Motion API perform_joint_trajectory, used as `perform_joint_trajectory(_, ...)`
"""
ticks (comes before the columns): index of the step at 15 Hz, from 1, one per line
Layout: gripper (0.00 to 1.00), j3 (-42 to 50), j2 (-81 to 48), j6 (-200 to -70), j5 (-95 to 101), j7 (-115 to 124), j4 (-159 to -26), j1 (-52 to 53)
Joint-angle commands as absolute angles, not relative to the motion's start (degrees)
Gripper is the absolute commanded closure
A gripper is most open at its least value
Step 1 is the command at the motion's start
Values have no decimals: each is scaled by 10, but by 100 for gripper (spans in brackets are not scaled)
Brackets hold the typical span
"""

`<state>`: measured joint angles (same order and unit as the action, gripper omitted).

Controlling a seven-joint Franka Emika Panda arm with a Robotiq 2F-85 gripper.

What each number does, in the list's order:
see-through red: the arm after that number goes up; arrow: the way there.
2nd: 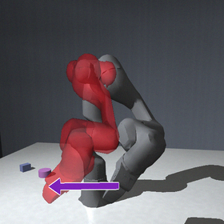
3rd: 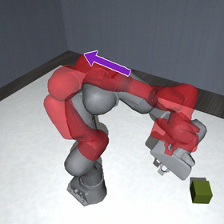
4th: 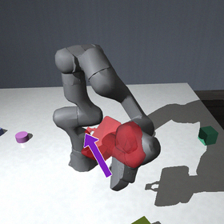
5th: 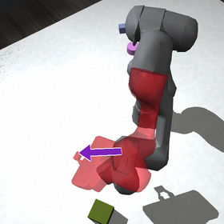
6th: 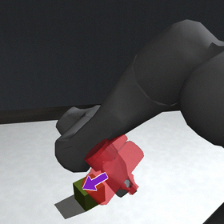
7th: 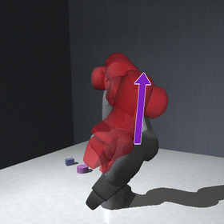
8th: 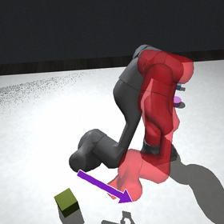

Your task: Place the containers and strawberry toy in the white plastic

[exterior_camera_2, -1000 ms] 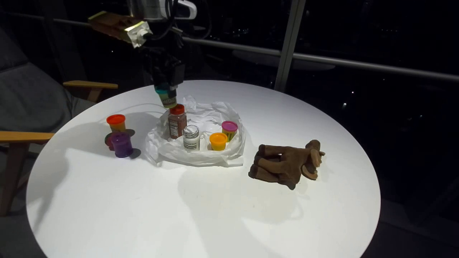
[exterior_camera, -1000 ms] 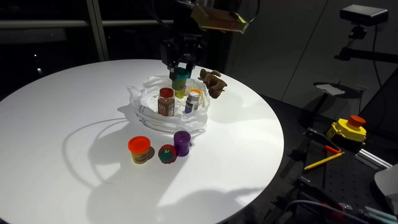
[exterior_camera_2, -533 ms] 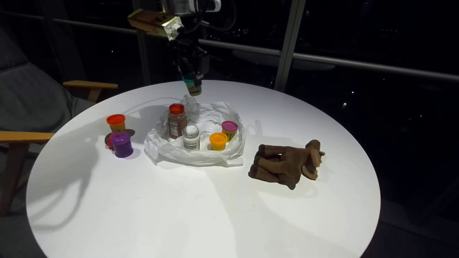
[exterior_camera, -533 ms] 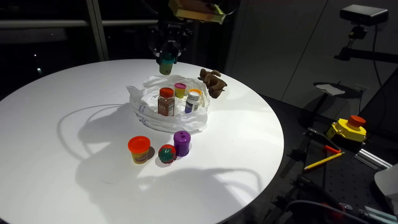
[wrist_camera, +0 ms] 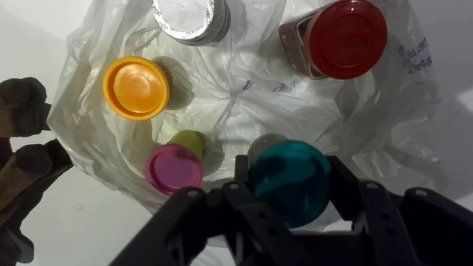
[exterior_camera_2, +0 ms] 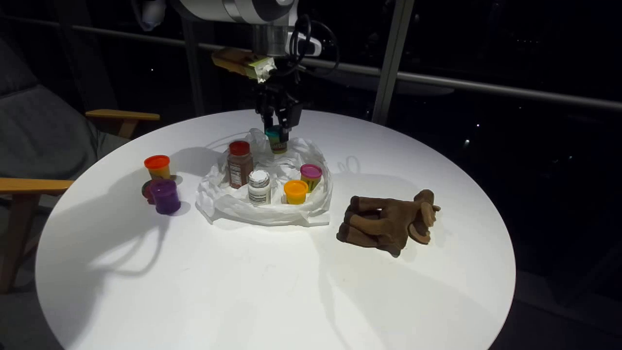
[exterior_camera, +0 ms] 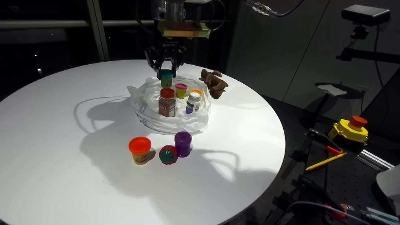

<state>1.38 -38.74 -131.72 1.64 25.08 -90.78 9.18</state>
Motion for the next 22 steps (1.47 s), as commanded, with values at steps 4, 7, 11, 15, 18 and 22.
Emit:
perform_joint_trajectory(4, 72, 16, -461, -1295, -18, 251, -842, 78)
perform_joint_trajectory(7, 72, 15, -476, -1311, -32, 250, -844, 75)
perform_joint_trajectory(11, 72, 20, -487, -1327, -29, 254, -842, 81)
perform_joint_trajectory(15, 6, 19, -446, -1344, -24, 261, -863, 96)
perform_joint_trajectory(18, 0, 27, -410, -1356, -11, 283, -878, 124)
perform_joint_trajectory(22, 0, 21, -357, -1363, 9, 295, -919, 165)
